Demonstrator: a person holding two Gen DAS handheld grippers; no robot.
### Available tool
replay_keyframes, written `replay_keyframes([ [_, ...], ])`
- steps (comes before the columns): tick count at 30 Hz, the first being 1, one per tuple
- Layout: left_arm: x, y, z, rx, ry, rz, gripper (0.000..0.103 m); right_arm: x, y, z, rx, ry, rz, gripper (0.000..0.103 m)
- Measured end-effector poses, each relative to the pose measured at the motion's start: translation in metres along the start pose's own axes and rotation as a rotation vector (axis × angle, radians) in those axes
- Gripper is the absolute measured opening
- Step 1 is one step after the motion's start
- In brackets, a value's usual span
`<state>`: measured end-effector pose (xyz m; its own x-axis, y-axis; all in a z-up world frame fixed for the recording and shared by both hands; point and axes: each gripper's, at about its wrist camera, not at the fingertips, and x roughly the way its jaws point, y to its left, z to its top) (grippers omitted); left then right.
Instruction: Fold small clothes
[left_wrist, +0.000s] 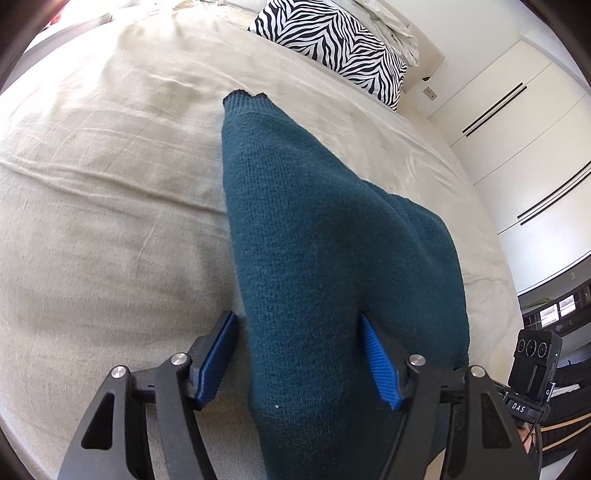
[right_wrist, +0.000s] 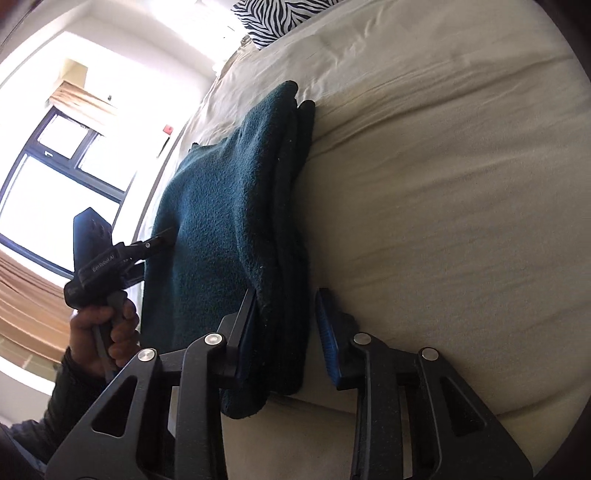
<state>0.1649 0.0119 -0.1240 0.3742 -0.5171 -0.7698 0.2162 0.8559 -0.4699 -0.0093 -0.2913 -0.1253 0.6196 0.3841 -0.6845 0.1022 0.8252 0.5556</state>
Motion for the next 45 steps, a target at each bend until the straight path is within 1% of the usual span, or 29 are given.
replay_keyframes([
  [3, -0.005, 0.001, -0.005, -0.007, -0.007, -0.004, 0.071, -0.004, 0.012, -0.006, -0.072, -0.012, -0.091, 0.028],
  [5, -0.012, 0.0, -0.008, -0.012, -0.015, 0.006, 0.071, -0.012, 0.016, -0.008, -0.074, -0.022, -0.138, 0.029],
  [9, -0.039, -0.01, -0.015, 0.035, -0.084, 0.093, 0.069, -0.039, 0.033, -0.008, -0.081, -0.083, -0.258, 0.03],
  [10, -0.047, -0.013, -0.017, 0.049, -0.11, 0.114, 0.069, -0.048, 0.04, -0.007, -0.095, -0.113, -0.262, 0.03],
  [12, -0.064, -0.022, -0.024, 0.075, -0.164, 0.142, 0.069, -0.061, 0.056, -0.004, -0.107, -0.164, -0.197, 0.03],
  [15, -0.08, -0.038, -0.035, 0.126, -0.227, 0.186, 0.07, -0.061, 0.078, -0.002, -0.138, -0.172, -0.024, 0.033],
  [17, -0.085, -0.047, -0.042, 0.157, -0.254, 0.207, 0.07, -0.038, 0.081, -0.004, -0.139, -0.11, -0.002, 0.033],
  [19, -0.089, -0.055, -0.05, 0.18, -0.268, 0.218, 0.07, -0.01, 0.064, -0.008, -0.072, -0.035, -0.02, 0.032],
  [20, -0.092, -0.058, -0.054, 0.189, -0.273, 0.225, 0.07, -0.001, 0.053, -0.011, -0.018, -0.015, -0.024, 0.03],
  [21, -0.097, -0.061, -0.059, 0.201, -0.287, 0.234, 0.072, -0.001, 0.042, -0.016, 0.026, -0.032, 0.008, 0.03],
  [22, -0.103, -0.064, -0.063, 0.213, -0.309, 0.245, 0.074, -0.007, 0.035, -0.021, 0.048, -0.06, 0.037, 0.03],
  [23, -0.11, -0.068, -0.068, 0.226, -0.341, 0.263, 0.084, -0.014, 0.033, -0.024, 0.054, -0.08, 0.024, 0.03],
  [24, -0.117, -0.073, -0.071, 0.239, -0.377, 0.288, 0.093, -0.023, 0.034, -0.026, 0.041, -0.101, 0.004, 0.03],
  [26, -0.135, -0.086, -0.08, 0.27, -0.468, 0.35, 0.102, -0.046, 0.041, -0.03, -0.009, -0.17, -0.08, 0.034],
  [27, -0.145, -0.093, -0.084, 0.288, -0.52, 0.386, 0.103, -0.06, 0.047, -0.032, -0.042, -0.213, -0.133, 0.034],
  [29, -0.165, -0.107, -0.092, 0.316, -0.614, 0.459, 0.103, -0.088, 0.065, -0.035, -0.108, -0.306, -0.194, 0.035],
  [30, -0.174, -0.115, -0.095, 0.326, -0.656, 0.498, 0.103, -0.102, 0.077, -0.038, -0.144, -0.359, -0.232, 0.047],
  [31, -0.184, -0.122, -0.096, 0.33, -0.691, 0.537, 0.103, -0.116, 0.09, -0.042, -0.183, -0.415, -0.286, 0.054],
  [32, -0.193, -0.13, -0.098, 0.334, -0.724, 0.573, 0.103, -0.13, 0.106, -0.048, -0.223, -0.478, -0.34, 0.066],
  [33, -0.204, -0.137, -0.1, 0.343, -0.752, 0.594, 0.103, -0.144, 0.121, -0.054, -0.264, -0.548, -0.379, 0.077],
  [34, -0.214, -0.144, -0.103, 0.351, -0.778, 0.606, 0.103, -0.156, 0.135, -0.06, -0.306, -0.619, -0.405, 0.083],
  [35, -0.225, -0.15, -0.106, 0.352, -0.798, 0.629, 0.103, -0.168, 0.148, -0.067, -0.347, -0.695, -0.427, 0.097],
  [36, -0.233, -0.154, -0.108, 0.347, -0.805, 0.648, 0.103, -0.181, 0.16, -0.074, -0.384, -0.781, -0.45, 0.103],
  [37, -0.242, -0.159, -0.108, 0.344, -0.802, 0.655, 0.103, -0.196, 0.173, -0.08, -0.423, -0.868, -0.472, 0.103],
  [38, -0.249, -0.162, -0.105, 0.343, -0.793, 0.636, 0.103, -0.205, 0.186, -0.084, -0.46, -0.925, -0.477, 0.103],
  [39, -0.254, -0.162, -0.102, 0.328, -0.774, 0.607, 0.103, -0.213, 0.197, -0.084, -0.49, -0.938, -0.468, 0.103],
  [41, -0.259, -0.16, -0.098, 0.292, -0.739, 0.58, 0.103, -0.221, 0.212, -0.077, -0.508, -0.892, -0.433, 0.103],
  [43, -0.255, -0.158, -0.097, 0.282, -0.704, 0.588, 0.103, -0.227, 0.223, -0.072, -0.485, -0.855, -0.384, 0.103],
  [45, -0.243, -0.153, -0.097, 0.279, -0.639, 0.592, 0.103, -0.23, 0.227, -0.07, -0.444, -0.826, -0.319, 0.103],
])
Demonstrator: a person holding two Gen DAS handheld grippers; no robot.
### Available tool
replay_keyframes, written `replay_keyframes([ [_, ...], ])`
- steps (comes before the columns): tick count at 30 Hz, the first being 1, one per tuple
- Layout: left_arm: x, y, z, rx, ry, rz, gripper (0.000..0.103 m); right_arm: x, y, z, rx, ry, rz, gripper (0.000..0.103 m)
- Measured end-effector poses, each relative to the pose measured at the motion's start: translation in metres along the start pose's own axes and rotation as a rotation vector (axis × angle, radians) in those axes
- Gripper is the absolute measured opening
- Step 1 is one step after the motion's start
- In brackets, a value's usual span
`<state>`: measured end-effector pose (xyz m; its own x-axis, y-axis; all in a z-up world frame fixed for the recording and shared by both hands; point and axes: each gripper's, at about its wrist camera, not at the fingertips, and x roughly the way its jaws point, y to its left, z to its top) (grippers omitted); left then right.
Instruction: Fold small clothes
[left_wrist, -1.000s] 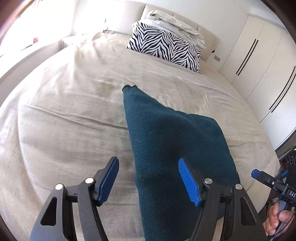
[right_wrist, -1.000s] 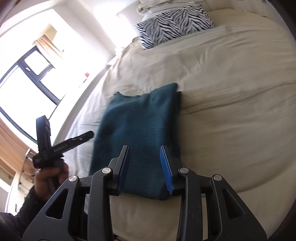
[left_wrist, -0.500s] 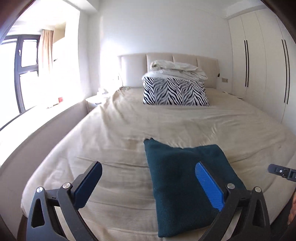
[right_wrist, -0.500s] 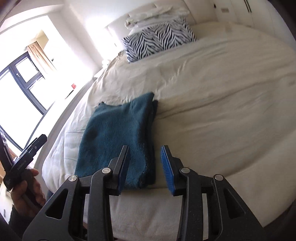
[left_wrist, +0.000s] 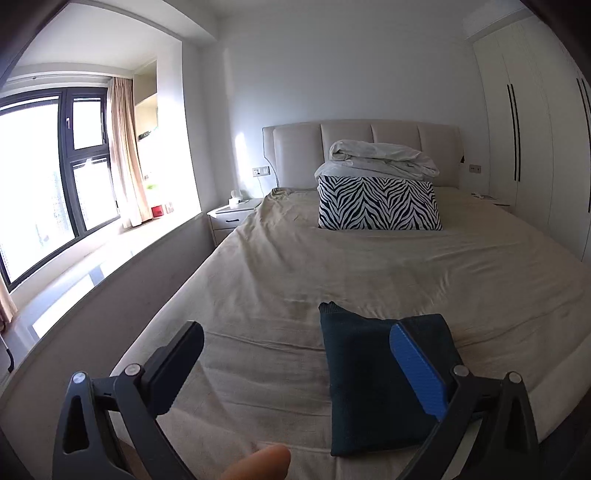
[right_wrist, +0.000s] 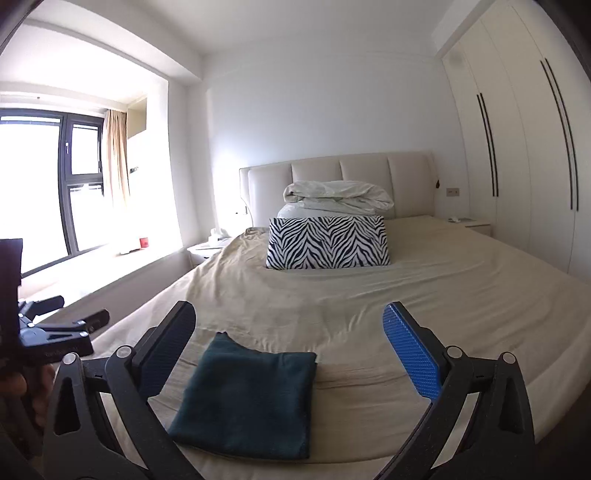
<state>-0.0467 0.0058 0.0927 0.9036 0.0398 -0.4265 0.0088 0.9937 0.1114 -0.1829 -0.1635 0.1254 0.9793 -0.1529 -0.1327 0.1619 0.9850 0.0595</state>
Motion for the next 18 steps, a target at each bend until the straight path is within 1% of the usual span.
replay_keyframes([
  [2, 0.014, -0.003, -0.015, -0.008, 0.078, -0.043, 0.103, 0.004, 0.003, 0.002, 0.049, 0.064, 0.023, 0.103],
  [3, 0.02, -0.005, -0.021, -0.018, 0.118, -0.056, 0.103, 0.009, 0.005, 0.001, 0.058, 0.109, 0.018, 0.103],
  [4, 0.026, -0.007, -0.029, -0.021, 0.152, -0.062, 0.103, 0.015, 0.007, -0.002, 0.053, 0.159, -0.001, 0.103],
  [6, 0.036, -0.01, -0.043, -0.029, 0.213, -0.08, 0.103, 0.033, 0.013, -0.012, 0.016, 0.26, -0.084, 0.103],
  [9, 0.049, -0.013, -0.057, -0.04, 0.281, -0.101, 0.103, 0.058, 0.022, -0.035, -0.044, 0.374, -0.148, 0.103],
  [11, 0.054, -0.011, -0.063, -0.052, 0.304, -0.099, 0.103, 0.073, 0.025, -0.053, -0.064, 0.435, -0.18, 0.103],
  [13, 0.059, -0.007, -0.066, -0.063, 0.322, -0.102, 0.103, 0.089, 0.025, -0.07, -0.057, 0.493, -0.186, 0.103],
  [16, 0.066, -0.001, -0.069, -0.081, 0.337, -0.1, 0.103, 0.105, 0.027, -0.089, -0.061, 0.544, -0.198, 0.103],
  [18, 0.069, 0.001, -0.071, -0.088, 0.346, -0.099, 0.103, 0.109, 0.03, -0.094, -0.069, 0.559, -0.2, 0.103],
])
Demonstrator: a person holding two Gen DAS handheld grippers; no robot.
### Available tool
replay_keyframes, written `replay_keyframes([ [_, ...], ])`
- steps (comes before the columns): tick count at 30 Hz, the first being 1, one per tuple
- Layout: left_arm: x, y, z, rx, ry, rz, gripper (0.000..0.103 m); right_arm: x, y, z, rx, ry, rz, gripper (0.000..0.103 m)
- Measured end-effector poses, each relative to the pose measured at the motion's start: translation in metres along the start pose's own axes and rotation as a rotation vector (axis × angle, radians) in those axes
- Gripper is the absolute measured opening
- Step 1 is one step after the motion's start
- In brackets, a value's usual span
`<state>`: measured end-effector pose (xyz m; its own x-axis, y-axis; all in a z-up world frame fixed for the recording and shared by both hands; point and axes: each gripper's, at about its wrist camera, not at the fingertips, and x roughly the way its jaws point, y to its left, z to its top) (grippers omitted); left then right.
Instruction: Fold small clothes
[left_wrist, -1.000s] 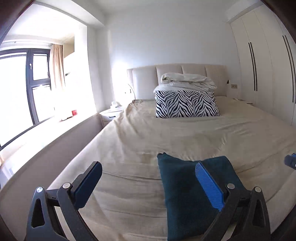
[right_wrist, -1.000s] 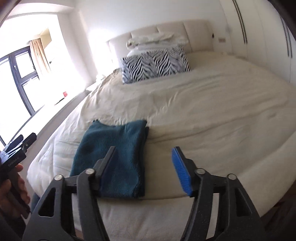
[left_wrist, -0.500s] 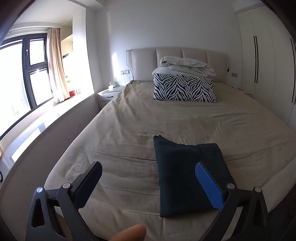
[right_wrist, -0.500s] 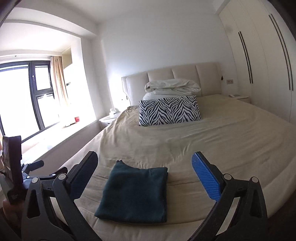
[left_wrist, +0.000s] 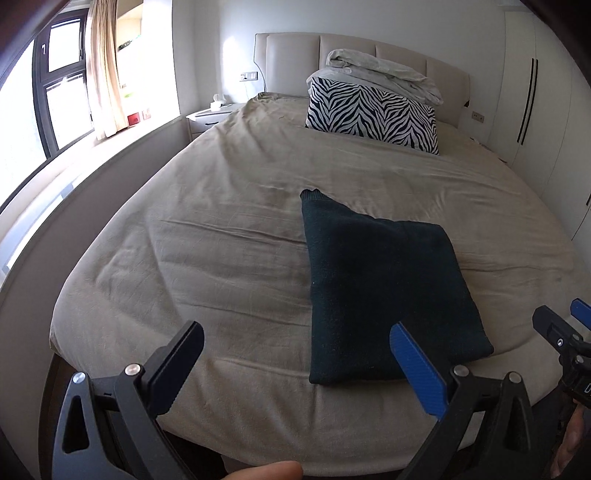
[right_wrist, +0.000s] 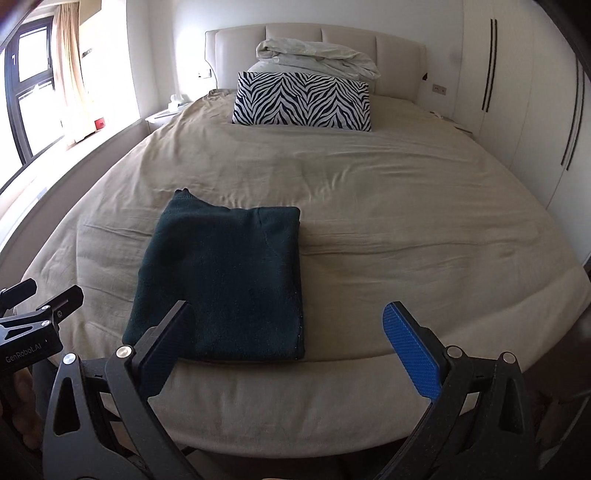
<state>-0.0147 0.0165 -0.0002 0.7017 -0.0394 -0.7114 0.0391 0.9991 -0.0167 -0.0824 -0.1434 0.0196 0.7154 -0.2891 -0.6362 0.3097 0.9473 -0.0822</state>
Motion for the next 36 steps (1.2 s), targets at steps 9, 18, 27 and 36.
replay_keyframes([
  [9, 0.008, 0.0, -0.003, 0.004, 0.017, 0.003, 0.103, 0.006, 0.001, -0.001, 0.003, 0.022, -0.009, 0.103],
  [18, 0.011, -0.001, -0.003, 0.005, 0.026, 0.0, 0.103, 0.009, 0.001, -0.004, 0.011, 0.034, -0.011, 0.103],
  [27, 0.015, -0.001, -0.004, 0.007, 0.033, -0.003, 0.103, 0.013, 0.004, -0.005, 0.005, 0.045, -0.011, 0.103],
  [36, 0.019, -0.002, -0.005, 0.008, 0.041, -0.006, 0.103, 0.018, 0.004, -0.006, 0.005, 0.052, -0.009, 0.103],
])
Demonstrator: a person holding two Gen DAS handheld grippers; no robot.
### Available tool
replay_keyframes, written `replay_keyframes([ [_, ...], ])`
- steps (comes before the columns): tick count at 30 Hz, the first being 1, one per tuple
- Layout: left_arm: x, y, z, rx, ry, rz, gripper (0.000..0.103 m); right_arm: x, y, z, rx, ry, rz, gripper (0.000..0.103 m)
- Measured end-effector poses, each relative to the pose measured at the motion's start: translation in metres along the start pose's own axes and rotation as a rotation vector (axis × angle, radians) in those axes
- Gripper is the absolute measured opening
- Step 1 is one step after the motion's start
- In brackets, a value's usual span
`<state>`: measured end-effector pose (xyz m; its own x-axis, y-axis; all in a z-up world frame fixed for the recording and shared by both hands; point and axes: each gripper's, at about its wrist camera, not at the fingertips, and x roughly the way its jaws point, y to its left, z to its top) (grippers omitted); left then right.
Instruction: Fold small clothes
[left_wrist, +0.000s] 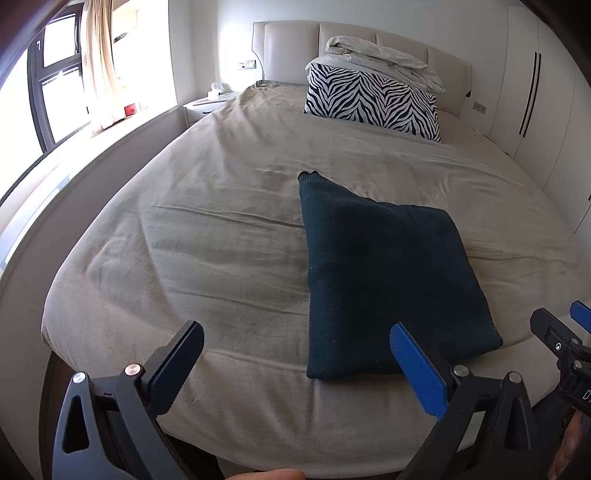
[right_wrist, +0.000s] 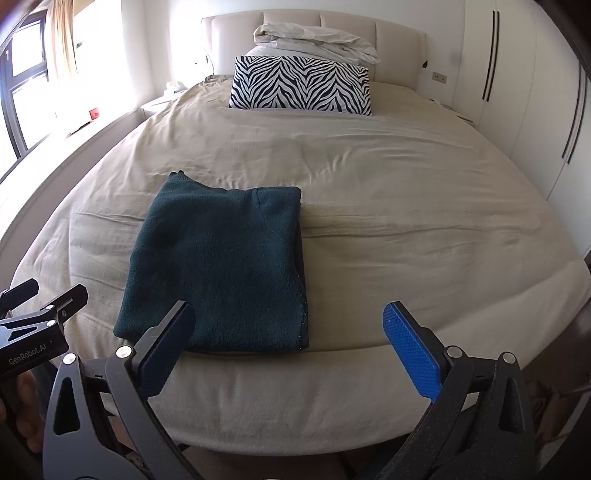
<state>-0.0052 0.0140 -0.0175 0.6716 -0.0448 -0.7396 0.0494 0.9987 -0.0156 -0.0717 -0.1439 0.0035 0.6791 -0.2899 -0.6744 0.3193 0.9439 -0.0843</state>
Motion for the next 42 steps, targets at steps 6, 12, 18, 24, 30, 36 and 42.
replay_keyframes([
  [6, 0.0011, -0.0001, 0.0002, 0.0, 0.003, -0.002, 0.103, 0.0035, 0.0013, -0.0013, 0.002, 0.008, -0.001, 0.103],
  [12, 0.0011, 0.0, 0.0003, 0.0, 0.004, -0.002, 0.103, 0.0049, 0.0023, -0.0024, 0.004, 0.011, -0.001, 0.103],
  [18, 0.0011, -0.0001, 0.0001, 0.0, 0.004, -0.002, 0.103, 0.0062, 0.0026, -0.0037, 0.004, 0.014, -0.001, 0.103],
  [24, 0.0013, -0.0002, 0.0, 0.001, 0.005, -0.002, 0.103, 0.0073, 0.0021, -0.0059, 0.007, 0.016, -0.001, 0.103],
  [30, 0.0024, -0.001, -0.0016, 0.002, 0.006, -0.003, 0.103, 0.0083, 0.0005, -0.0076, 0.01, 0.02, 0.0, 0.103],
  [36, 0.0023, -0.001, -0.0015, 0.003, 0.007, -0.001, 0.103, 0.0088, 0.0001, -0.0081, 0.011, 0.023, 0.0, 0.103],
  [42, 0.0032, -0.0014, -0.0036, 0.003, 0.009, -0.002, 0.103, 0.009, -0.0006, -0.0091, 0.013, 0.025, 0.001, 0.103],
])
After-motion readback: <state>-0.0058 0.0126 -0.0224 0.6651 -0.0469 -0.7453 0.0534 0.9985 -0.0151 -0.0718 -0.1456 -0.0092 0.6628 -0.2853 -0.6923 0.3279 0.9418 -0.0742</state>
